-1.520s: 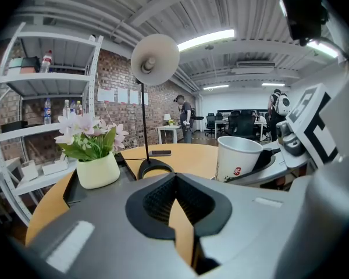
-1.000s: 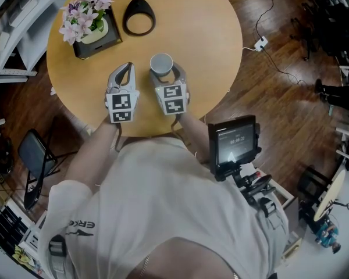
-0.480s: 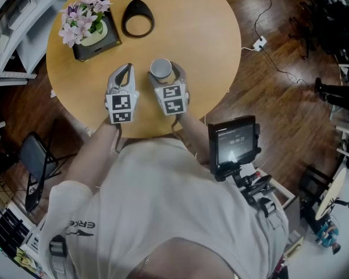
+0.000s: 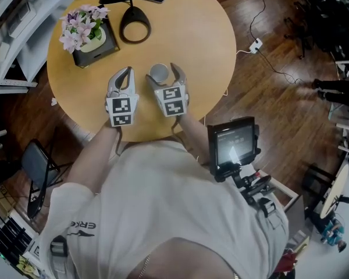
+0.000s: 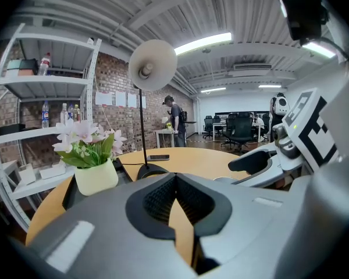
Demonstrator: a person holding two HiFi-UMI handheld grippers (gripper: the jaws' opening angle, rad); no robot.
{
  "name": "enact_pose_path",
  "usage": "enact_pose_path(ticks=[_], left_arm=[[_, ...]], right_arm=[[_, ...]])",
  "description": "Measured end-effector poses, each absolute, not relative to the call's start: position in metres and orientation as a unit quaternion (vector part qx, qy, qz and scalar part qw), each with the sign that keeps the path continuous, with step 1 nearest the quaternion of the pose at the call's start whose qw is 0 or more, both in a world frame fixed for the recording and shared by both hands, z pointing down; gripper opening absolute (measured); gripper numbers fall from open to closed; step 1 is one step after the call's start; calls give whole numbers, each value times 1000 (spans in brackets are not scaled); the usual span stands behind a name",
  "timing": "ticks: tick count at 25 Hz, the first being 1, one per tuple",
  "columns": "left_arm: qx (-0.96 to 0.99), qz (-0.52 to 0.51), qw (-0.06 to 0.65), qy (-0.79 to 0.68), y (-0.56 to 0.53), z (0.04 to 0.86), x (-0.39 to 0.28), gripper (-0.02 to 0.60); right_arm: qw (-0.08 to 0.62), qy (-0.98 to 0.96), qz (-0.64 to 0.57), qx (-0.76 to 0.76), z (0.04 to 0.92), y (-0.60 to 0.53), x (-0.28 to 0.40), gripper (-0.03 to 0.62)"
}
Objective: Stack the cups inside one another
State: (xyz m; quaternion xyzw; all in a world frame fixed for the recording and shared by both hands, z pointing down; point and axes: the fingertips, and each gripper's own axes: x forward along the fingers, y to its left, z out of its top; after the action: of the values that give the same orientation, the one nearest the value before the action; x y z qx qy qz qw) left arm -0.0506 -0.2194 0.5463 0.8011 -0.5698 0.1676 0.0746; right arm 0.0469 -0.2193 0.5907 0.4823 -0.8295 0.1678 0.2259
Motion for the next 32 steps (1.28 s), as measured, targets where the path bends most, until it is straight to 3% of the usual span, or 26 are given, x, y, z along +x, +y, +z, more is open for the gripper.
enact_pose_path(ticks=[5,13,27,32], left_arm=[[806,155,62,-567,-219,534,-51,2],[829,112,39,-546,-219,502,-43,2],[851,46,28,-522,-198,450,-43,2],[848,42,19,-527,-188,443,-40,2]], right_arm=[[192,-825,151,509,563,-223,56,399],[118,-805,128,568,503,-220,77,300],[95,-781,92,611,445,-181,86,33],[83,-789,89,602,437,-170,89,15]])
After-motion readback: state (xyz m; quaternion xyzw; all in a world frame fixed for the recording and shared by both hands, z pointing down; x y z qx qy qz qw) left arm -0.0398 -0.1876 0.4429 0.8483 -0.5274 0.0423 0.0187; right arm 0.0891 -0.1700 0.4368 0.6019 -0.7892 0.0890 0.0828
